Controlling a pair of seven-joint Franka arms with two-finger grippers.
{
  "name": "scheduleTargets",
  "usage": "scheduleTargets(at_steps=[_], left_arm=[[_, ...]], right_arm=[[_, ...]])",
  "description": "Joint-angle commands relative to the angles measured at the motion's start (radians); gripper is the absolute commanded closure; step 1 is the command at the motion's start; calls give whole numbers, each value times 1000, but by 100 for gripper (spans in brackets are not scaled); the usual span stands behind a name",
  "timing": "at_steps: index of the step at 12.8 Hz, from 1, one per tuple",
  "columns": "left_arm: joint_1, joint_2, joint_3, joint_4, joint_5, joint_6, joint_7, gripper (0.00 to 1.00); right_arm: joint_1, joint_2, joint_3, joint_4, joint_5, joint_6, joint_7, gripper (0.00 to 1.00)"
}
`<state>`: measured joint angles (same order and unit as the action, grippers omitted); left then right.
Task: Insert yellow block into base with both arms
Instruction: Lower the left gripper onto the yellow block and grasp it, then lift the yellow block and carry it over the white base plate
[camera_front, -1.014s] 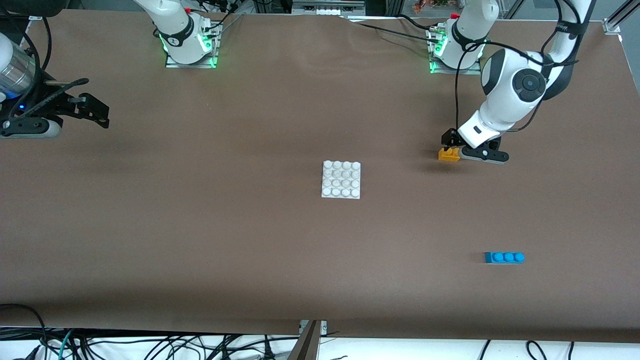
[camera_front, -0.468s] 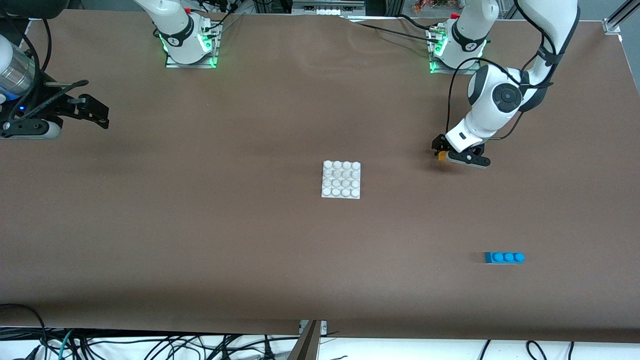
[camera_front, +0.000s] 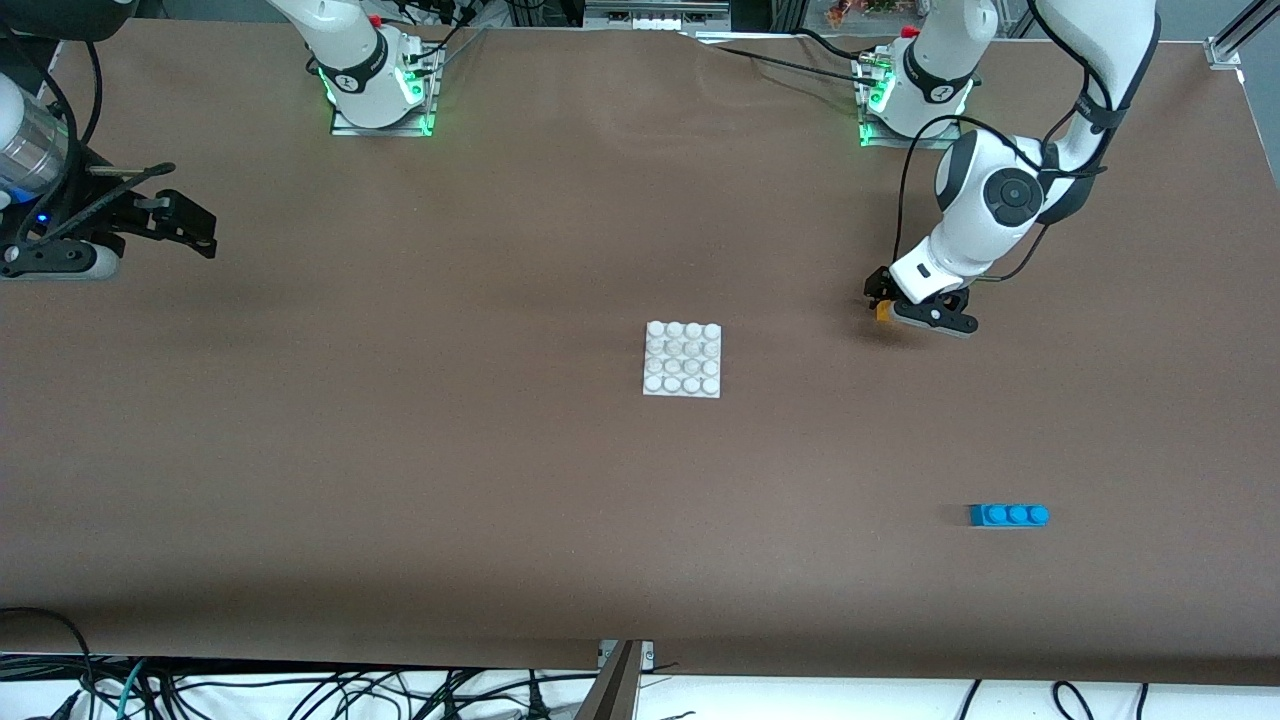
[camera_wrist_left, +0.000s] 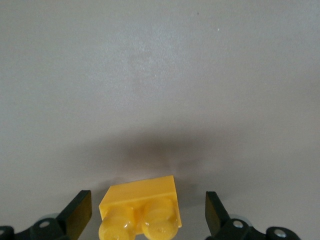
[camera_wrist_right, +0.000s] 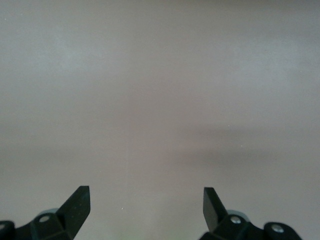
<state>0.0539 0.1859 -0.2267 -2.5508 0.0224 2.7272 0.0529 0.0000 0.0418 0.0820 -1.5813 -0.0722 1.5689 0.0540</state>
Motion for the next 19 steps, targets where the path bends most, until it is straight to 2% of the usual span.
scheduleTargets(at_steps=[1,5,6,10,17,19], left_arm=[[14,-16,-3,-2,18,-23,27,0],[14,-13,-2,-2,18,-29,27,0],[14,-13,-2,-2,18,-30,27,3],[14,-14,1,0,18,-56,27,27],[14,-38,1,12,16,-112,24,51],[14,-74,0,40,16,-177,19,51]], right_arm=[[-12,13,-1,26,-1,-23,-13,0],[-12,13,-8,24,-1,-30,-13,0],[-12,13,-13,24,-1,-30,-13,0],[-12,13,-13,23,-1,-32,-13,0],[-12,13,-11,23,0,-33,-13,0],[-12,13,-11,23,0,-33,-13,0]])
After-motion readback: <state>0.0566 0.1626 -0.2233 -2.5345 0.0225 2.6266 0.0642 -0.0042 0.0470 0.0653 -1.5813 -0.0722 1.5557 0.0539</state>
